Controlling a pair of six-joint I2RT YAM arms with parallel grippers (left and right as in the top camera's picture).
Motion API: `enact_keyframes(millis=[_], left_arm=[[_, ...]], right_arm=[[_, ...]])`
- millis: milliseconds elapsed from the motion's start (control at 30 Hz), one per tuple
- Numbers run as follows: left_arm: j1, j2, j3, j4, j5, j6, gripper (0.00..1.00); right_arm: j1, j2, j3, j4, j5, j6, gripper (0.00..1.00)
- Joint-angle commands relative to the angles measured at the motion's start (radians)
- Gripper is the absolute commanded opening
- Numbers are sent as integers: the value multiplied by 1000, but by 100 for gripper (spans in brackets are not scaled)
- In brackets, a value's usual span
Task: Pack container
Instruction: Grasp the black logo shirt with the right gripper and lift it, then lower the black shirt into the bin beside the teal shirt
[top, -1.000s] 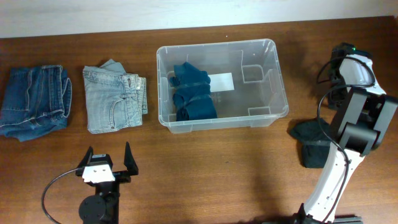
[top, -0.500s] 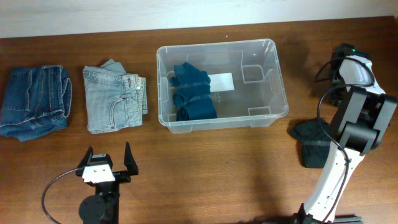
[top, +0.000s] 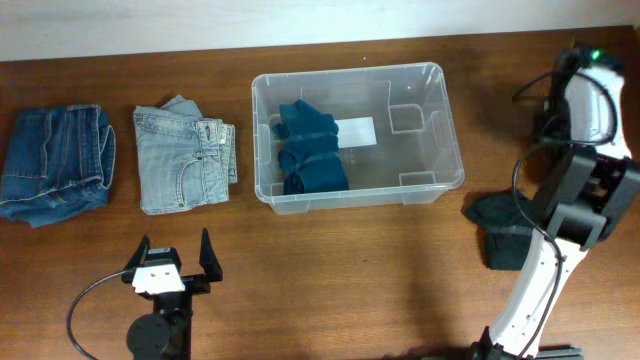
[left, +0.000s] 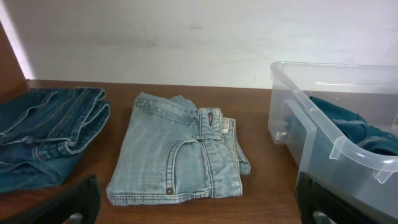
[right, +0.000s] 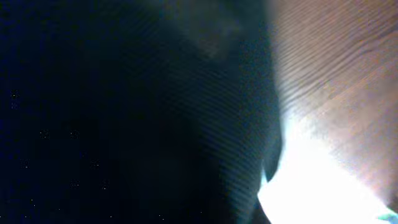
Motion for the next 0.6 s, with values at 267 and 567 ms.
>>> enact_keyframes(millis=[267,567], left_arm=[[6,-6,-3,-4,7,18,99],[6,-6,-3,-4,7,18,99]], right_arm=[[262,-300,471,-291,-119,143,4],[621,-314,467,-288,-217,299,4]])
